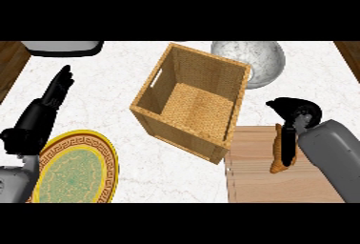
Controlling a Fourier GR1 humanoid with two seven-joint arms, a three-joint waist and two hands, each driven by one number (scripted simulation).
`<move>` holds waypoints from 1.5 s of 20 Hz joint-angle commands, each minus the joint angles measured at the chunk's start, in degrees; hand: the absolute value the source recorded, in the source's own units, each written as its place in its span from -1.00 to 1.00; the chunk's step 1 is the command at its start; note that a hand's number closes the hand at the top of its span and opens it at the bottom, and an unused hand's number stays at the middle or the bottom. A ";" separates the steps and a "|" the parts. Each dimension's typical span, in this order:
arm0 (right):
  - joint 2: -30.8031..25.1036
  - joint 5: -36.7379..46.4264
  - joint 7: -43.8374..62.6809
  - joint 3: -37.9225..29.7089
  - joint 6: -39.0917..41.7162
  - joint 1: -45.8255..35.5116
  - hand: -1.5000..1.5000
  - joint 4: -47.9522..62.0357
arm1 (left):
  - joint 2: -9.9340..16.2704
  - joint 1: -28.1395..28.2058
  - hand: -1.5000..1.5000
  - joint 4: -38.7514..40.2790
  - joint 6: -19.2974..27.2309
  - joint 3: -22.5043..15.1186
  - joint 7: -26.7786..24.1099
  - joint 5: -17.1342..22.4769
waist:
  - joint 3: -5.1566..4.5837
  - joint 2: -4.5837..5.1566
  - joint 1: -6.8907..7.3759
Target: Pick the croissant from the cutting board and place it in the basket
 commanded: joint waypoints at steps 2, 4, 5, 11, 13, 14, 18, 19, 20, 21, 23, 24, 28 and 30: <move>1.89 7.77 -3.84 -1.15 -2.09 1.81 -1.00 2.05 | -1.24 1.17 0.00 0.54 -2.94 1.97 -0.59 -0.81 | 0.02 0.11 0.32; 1.70 9.31 -2.94 -1.28 -0.66 3.55 -1.00 1.02 | -2.89 -1.05 0.00 1.19 -1.22 1.88 0.71 -2.82 | 0.02 0.08 0.18; 5.06 7.73 2.55 -3.07 1.96 0.70 -1.00 -0.51 | -2.93 0.02 0.00 -0.75 -2.13 2.13 1.47 -2.36 | 0.01 0.03 0.27; 4.80 14.65 -5.76 -4.37 -4.29 7.35 -1.00 1.48 | -4.02 0.19 0.00 -5.81 -3.04 2.47 6.61 -4.01 | 0.04 0.00 0.34; 7.82 15.57 -3.81 -5.12 -2.24 7.16 -1.00 -0.58 | -4.61 1.28 0.00 0.58 -5.14 4.92 -0.94 -4.43 | 0.01 0.04 0.16; 7.32 16.85 -3.95 -4.71 -4.60 9.92 -1.00 -2.14 | -4.37 1.91 0.00 0.73 -5.57 5.61 -2.37 -3.96 | 0.01 0.03 0.07; 5.56 18.74 -10.00 -8.37 -0.08 7.74 -1.00 1.70 | -6.20 2.54 0.00 -1.68 -5.79 5.75 -0.91 -6.61 | 0.02 0.07 0.23; 5.85 18.72 -7.82 -7.49 -1.01 12.58 -1.00 -3.00 | -6.00 5.64 0.00 -3.91 -6.50 5.48 -1.50 -6.29 | 0.01 0.00 0.12; 9.74 19.73 -4.41 -7.37 -1.20 11.07 -1.00 -2.01 | -5.32 0.21 0.00 -1.60 -7.41 7.45 1.53 -5.67 | 0.01 0.04 0.07; 7.61 21.01 -11.00 -8.70 -1.95 7.77 -1.00 5.10 | -6.83 4.62 0.00 -3.60 -6.03 6.18 -0.06 -7.44 | 0.02 0.09 0.40; 6.54 20.94 -9.24 -10.23 -0.09 11.35 -1.00 0.61 | -8.09 1.11 0.00 -1.05 -5.60 6.05 -0.40 -9.02 | 0.01 0.06 0.06; 6.28 23.38 -13.87 -9.84 -3.21 9.51 -1.00 5.84 | -6.75 1.06 0.00 -2.86 -8.30 7.25 2.24 -6.87 | 0.03 0.09 0.29; 5.43 23.98 -11.89 -10.41 -2.79 18.26 -1.00 -4.98 | -6.74 0.19 0.00 -0.88 -9.58 9.30 0.90 -6.90 | 0.01 0.00 -0.16; 7.40 25.21 -13.30 -12.30 -0.71 12.19 -1.00 1.72 | -8.01 -1.03 0.00 -1.63 -9.80 9.39 2.68 -7.67 | 0.02 0.08 0.17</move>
